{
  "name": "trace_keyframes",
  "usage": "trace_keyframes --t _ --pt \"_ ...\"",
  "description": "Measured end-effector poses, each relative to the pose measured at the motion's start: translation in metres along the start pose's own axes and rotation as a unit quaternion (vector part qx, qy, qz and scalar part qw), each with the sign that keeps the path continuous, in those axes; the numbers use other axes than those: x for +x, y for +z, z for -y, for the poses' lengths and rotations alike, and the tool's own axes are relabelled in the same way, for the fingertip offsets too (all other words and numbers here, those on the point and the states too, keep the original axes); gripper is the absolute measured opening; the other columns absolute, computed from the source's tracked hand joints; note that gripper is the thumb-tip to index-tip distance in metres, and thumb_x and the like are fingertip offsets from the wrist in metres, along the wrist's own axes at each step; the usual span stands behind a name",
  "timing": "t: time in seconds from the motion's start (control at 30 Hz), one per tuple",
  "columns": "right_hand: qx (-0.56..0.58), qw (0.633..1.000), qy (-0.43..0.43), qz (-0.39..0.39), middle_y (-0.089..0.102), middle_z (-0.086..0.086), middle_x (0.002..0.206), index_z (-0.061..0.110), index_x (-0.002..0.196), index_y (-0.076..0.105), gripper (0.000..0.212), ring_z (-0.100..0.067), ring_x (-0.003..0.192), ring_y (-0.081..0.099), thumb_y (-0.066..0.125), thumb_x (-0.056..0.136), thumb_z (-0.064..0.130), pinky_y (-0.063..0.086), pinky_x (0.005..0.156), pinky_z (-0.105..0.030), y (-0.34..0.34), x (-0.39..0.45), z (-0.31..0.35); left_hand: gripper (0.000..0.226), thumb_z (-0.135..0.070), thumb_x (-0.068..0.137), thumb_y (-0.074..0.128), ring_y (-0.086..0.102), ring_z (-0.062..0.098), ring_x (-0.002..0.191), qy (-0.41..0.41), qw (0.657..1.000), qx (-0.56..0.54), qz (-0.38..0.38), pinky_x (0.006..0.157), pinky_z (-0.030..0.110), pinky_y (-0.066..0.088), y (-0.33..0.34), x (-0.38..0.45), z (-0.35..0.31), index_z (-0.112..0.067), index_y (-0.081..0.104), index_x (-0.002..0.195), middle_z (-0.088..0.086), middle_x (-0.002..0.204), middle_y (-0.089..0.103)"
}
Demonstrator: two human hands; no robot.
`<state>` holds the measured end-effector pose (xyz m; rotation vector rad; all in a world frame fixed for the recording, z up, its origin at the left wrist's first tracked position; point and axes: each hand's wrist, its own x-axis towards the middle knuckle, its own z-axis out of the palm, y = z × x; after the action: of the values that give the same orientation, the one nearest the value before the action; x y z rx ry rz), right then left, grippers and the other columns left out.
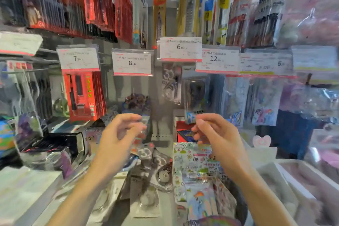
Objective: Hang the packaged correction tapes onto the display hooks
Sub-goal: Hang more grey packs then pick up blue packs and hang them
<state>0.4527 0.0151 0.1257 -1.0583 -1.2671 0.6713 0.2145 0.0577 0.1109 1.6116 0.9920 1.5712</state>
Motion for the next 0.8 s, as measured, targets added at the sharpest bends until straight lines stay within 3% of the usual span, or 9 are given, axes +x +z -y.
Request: trace_keyframes --t 0.07,0.13,0.3,0.43,0.57,0.67,0.8 --pt "0.003 1.000 0.007 0.006 0.078 -0.009 0.085 0.013 0.105 0.072 0.010 -0.015 0.068 0.068 0.063 0.100 0.015 0.059 0.063 -0.023 0.002 -0.019 -0.004 0.012 -0.014 0.095 0.065 0.075 0.016 0.084 -0.018 1.000 -0.011 -0.004 0.072 0.024 0.058 -0.009 -0.022 0.007 -0.019 0.069 0.106 0.003 0.094 0.079" --pt "0.003 1.000 0.022 0.013 0.077 -0.012 0.087 0.013 0.105 0.072 0.011 -0.015 0.069 0.068 0.064 0.099 0.016 0.060 0.064 -0.024 0.009 -0.037 -0.006 0.013 -0.009 0.096 0.063 0.075 0.016 0.081 -0.043 0.999 -0.030 -0.009 0.070 0.023 0.058 -0.020 -0.040 0.015 -0.016 0.068 0.107 0.004 0.091 0.079" --pt "-0.012 0.999 0.050 0.013 0.077 -0.013 0.086 0.012 0.104 0.072 0.010 -0.015 0.066 0.067 0.064 0.099 0.016 0.058 0.064 -0.024 0.037 -0.061 -0.014 0.016 -0.021 0.087 0.069 0.074 0.028 0.090 -0.070 0.995 -0.055 -0.034 0.086 0.045 0.056 -0.052 -0.063 0.037 -0.022 0.071 0.103 0.005 0.092 0.079" --pt "-0.003 0.998 0.065 -0.016 0.074 -0.009 0.078 0.006 0.106 0.071 0.011 -0.013 0.062 0.065 0.062 0.099 0.010 0.056 0.059 -0.021 0.071 -0.068 -0.019 0.025 -0.030 0.080 0.068 0.075 0.025 0.088 -0.094 0.992 -0.083 -0.024 0.085 0.038 0.056 -0.087 -0.063 0.056 -0.023 0.071 0.103 0.007 0.096 0.078" --pt "-0.012 0.996 0.064 -0.055 0.072 -0.002 0.071 0.002 0.106 0.070 0.011 -0.011 0.057 0.064 0.062 0.099 0.005 0.054 0.055 -0.018 0.114 -0.066 -0.023 0.014 -0.006 0.093 0.065 0.071 0.011 0.073 -0.106 0.990 -0.097 0.006 0.066 0.016 0.057 -0.133 -0.043 0.078 -0.011 0.069 0.105 0.015 0.091 0.076" --pt "-0.028 0.994 0.069 -0.076 0.071 -0.003 0.072 -0.002 0.109 0.069 0.014 -0.006 0.053 0.063 0.061 0.099 0.004 0.048 0.050 -0.011 0.144 -0.066 -0.028 0.013 -0.006 0.093 0.064 0.071 0.012 0.077 -0.101 0.990 -0.088 0.046 0.066 0.013 0.055 -0.166 -0.026 0.088 -0.014 0.069 0.102 0.011 0.089 0.078" --pt "-0.071 0.990 0.078 -0.093 0.069 0.010 0.063 -0.002 0.108 0.070 0.014 0.007 0.049 0.059 0.061 0.099 0.004 0.044 0.048 -0.006 0.168 -0.065 -0.038 0.013 -0.005 0.093 0.064 0.068 0.005 0.066 -0.110 0.987 -0.078 0.090 0.060 0.010 0.051 -0.191 -0.009 0.098 -0.015 0.068 0.101 -0.004 0.076 0.076"
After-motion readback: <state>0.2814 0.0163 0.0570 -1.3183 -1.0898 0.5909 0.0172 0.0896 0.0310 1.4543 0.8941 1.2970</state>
